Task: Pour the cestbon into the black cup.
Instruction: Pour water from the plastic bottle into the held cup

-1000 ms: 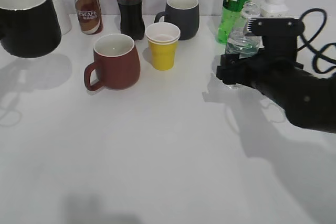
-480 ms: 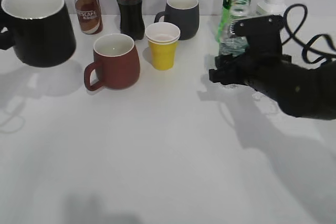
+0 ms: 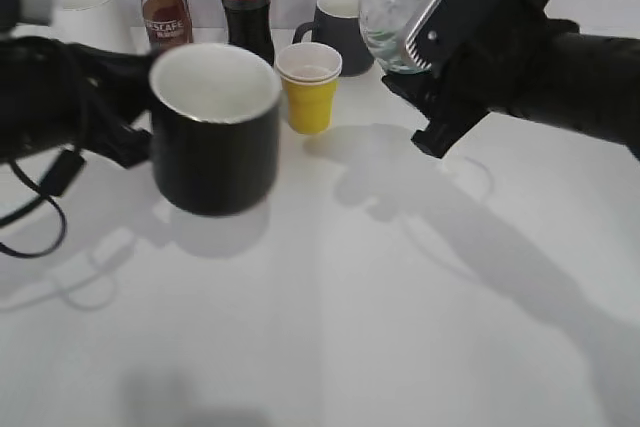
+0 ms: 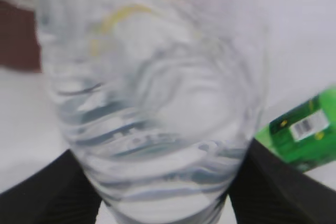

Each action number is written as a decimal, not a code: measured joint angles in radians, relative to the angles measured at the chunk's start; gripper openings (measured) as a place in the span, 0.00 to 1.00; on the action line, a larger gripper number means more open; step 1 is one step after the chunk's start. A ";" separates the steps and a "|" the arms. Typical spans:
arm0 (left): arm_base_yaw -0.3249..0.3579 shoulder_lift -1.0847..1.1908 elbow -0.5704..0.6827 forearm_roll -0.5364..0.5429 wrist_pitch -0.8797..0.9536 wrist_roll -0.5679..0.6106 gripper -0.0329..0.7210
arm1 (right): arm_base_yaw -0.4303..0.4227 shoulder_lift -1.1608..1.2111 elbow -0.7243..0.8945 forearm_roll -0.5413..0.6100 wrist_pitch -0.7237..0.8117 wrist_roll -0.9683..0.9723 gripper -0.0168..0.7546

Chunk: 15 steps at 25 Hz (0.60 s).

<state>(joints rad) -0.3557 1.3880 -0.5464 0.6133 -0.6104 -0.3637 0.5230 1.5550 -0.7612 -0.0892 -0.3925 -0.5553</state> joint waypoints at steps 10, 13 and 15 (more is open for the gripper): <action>-0.165 0.007 -0.058 -0.095 0.192 -0.001 0.10 | 0.065 -0.010 -0.047 -0.016 0.026 -0.440 0.63; -0.182 0.007 -0.058 -0.106 0.224 -0.001 0.10 | 0.078 -0.010 -0.048 -0.019 0.019 -0.536 0.63; -0.200 0.007 -0.058 -0.107 0.232 -0.001 0.10 | 0.078 -0.010 -0.049 -0.019 0.019 -0.590 0.63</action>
<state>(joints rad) -0.5559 1.3951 -0.6040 0.5064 -0.3786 -0.3645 0.6010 1.5445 -0.8101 -0.1082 -0.3733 -1.1449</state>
